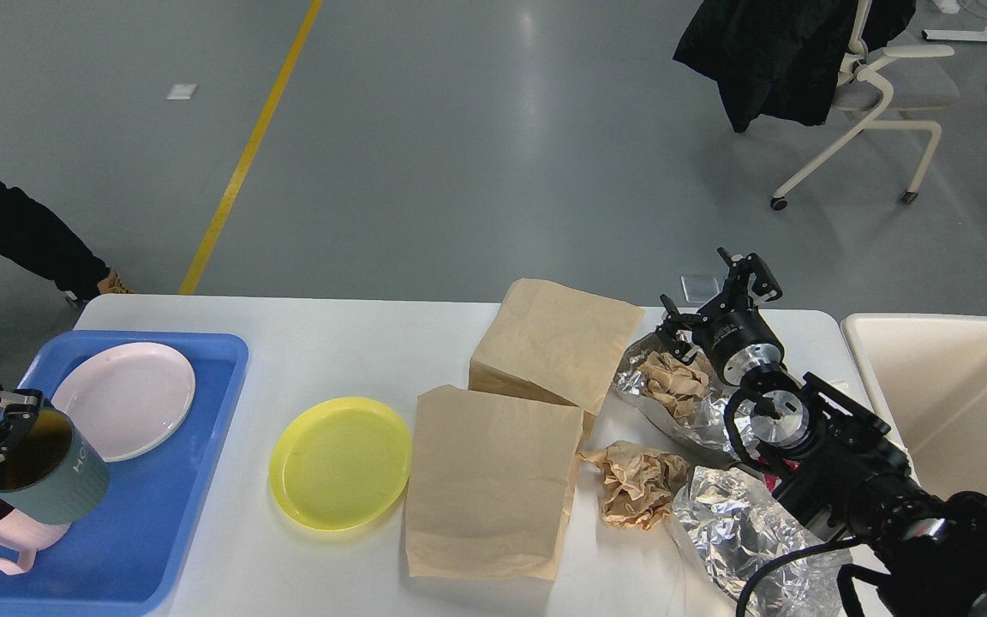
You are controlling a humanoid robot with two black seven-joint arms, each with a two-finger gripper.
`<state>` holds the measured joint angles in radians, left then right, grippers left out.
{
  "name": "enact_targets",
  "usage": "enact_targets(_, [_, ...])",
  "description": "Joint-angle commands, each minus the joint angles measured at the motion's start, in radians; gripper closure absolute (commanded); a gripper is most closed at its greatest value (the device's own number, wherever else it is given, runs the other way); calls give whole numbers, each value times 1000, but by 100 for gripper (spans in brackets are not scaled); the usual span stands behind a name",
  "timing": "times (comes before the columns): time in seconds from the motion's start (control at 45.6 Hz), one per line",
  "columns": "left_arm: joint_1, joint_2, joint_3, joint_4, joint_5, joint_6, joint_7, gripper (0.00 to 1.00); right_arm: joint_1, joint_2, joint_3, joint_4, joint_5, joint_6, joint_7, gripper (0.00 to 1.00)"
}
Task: Tidy desktop
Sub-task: 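Lift the teal cup and set it on the blue tray beside the pink mug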
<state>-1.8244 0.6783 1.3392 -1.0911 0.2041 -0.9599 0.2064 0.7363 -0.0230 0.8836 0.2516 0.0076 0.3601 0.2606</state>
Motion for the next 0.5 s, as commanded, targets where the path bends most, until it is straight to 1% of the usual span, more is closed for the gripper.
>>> enact_targets(0.0, [117, -11, -55, 106, 1, 0, 2, 100, 0, 0, 0, 0, 0, 0, 0, 0])
enact_targets(0.11, [204, -25, -116, 200, 1, 0, 8, 100, 0, 0, 0, 0, 0, 0, -1, 0])
enact_targets(0.197, [254, -52, -141, 243, 1, 0, 11, 100, 0, 0, 0, 0, 0, 0, 0, 0])
enact_targets(0.482, [315, -97, -169, 260, 1, 7, 13, 100, 0, 0, 0, 0, 0, 0, -1, 0])
